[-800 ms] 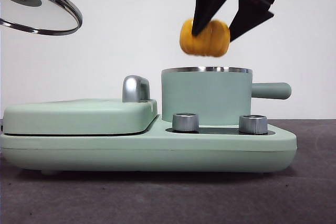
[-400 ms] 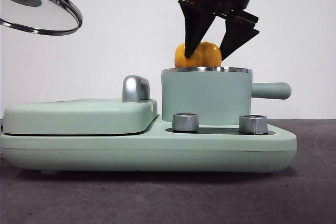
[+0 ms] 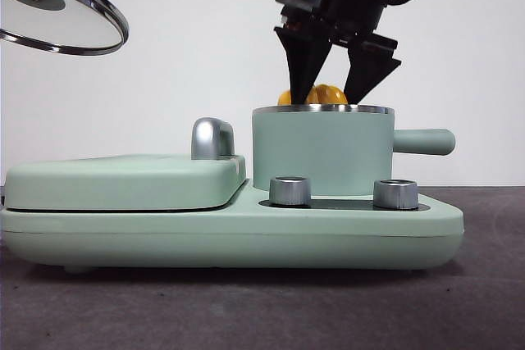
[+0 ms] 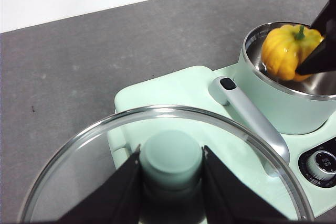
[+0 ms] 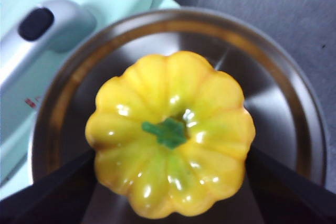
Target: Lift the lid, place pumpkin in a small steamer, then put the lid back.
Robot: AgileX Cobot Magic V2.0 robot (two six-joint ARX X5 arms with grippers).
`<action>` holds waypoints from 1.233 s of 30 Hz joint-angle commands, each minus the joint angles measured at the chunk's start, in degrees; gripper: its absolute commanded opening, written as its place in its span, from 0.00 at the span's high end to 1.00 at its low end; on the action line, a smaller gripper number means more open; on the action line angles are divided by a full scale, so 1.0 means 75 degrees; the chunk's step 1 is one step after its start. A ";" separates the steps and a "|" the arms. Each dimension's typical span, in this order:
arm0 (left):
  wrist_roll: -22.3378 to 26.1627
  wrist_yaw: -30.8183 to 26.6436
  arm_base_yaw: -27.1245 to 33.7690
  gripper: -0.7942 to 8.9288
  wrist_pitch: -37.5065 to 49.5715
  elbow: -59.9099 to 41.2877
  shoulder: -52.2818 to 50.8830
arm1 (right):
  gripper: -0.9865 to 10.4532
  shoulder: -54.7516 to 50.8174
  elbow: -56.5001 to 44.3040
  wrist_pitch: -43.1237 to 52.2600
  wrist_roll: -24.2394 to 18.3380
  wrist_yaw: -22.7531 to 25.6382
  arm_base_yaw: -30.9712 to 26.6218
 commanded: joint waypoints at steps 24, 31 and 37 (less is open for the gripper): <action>0.0087 -0.0015 -0.0012 0.91 0.0265 0.0102 0.0015 | 0.56 0.0912 0.0204 0.0146 0.0020 0.0172 0.0067; 0.0085 -0.0015 -0.0012 0.91 0.0259 0.0102 0.0015 | 0.56 0.1087 0.0204 0.0137 0.0023 0.0169 0.0067; 0.0085 -0.0015 -0.0012 0.91 0.0254 0.0102 0.0015 | 0.55 0.1157 0.0204 0.0195 0.0023 0.0172 0.0067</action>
